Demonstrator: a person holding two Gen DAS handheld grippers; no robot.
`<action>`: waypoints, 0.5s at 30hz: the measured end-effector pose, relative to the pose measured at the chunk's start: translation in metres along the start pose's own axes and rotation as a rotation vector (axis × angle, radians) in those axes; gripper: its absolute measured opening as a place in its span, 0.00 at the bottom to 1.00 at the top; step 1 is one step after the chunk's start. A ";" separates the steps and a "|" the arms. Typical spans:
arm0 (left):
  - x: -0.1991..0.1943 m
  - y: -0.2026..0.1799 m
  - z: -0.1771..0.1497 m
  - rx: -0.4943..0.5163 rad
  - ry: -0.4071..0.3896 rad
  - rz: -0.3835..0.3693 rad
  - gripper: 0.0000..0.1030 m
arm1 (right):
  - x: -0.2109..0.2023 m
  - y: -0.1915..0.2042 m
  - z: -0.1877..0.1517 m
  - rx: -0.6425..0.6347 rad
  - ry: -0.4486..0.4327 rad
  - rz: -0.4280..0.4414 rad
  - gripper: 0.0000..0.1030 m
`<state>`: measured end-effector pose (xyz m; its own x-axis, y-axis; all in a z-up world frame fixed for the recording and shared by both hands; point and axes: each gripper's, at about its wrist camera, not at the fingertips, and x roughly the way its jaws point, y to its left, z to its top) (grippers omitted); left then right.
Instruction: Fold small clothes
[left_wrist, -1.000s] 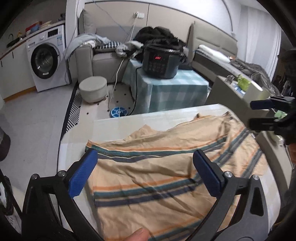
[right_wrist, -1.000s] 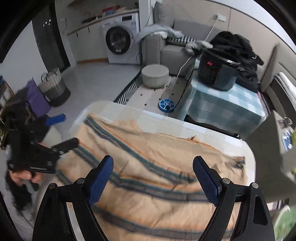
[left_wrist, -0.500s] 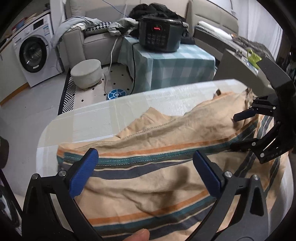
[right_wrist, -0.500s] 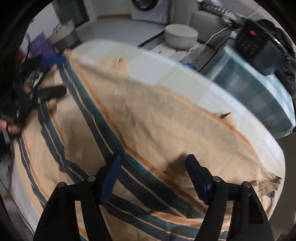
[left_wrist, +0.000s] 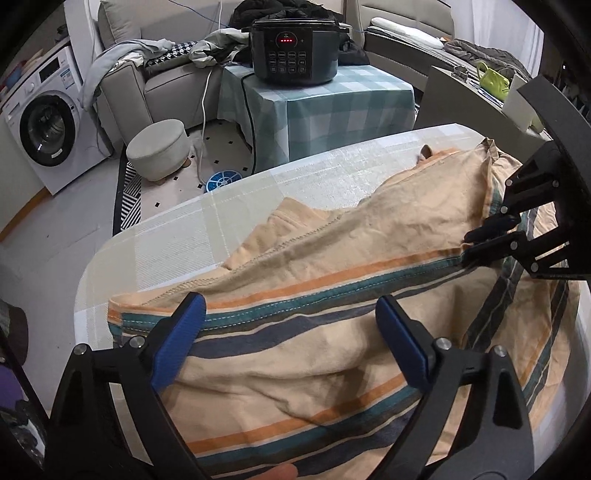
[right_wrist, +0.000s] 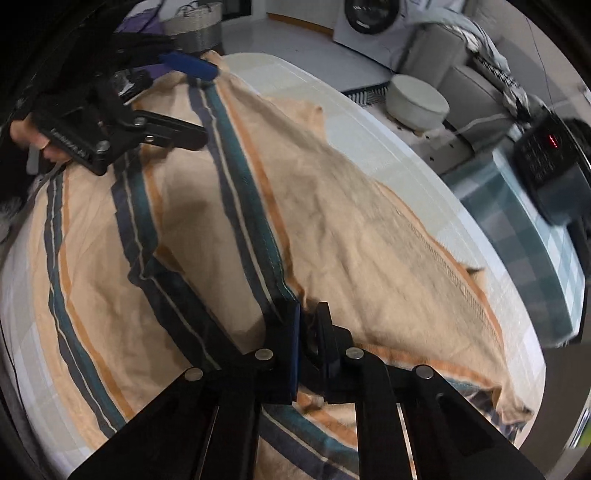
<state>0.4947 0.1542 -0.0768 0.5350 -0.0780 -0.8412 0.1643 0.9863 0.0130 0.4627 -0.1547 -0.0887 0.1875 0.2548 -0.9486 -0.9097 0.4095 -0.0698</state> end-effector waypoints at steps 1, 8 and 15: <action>0.000 0.001 0.001 0.000 -0.002 0.001 0.90 | 0.000 -0.001 0.002 0.003 -0.010 0.012 0.13; 0.002 0.004 0.002 -0.031 -0.003 -0.031 0.90 | 0.009 0.003 0.015 0.010 -0.049 0.066 0.02; -0.004 0.000 0.004 0.006 -0.037 -0.056 0.90 | -0.024 0.006 0.018 -0.011 -0.194 -0.087 0.02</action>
<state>0.4961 0.1534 -0.0712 0.5553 -0.1385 -0.8200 0.2000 0.9793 -0.0300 0.4590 -0.1424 -0.0609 0.3325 0.3833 -0.8617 -0.8906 0.4283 -0.1531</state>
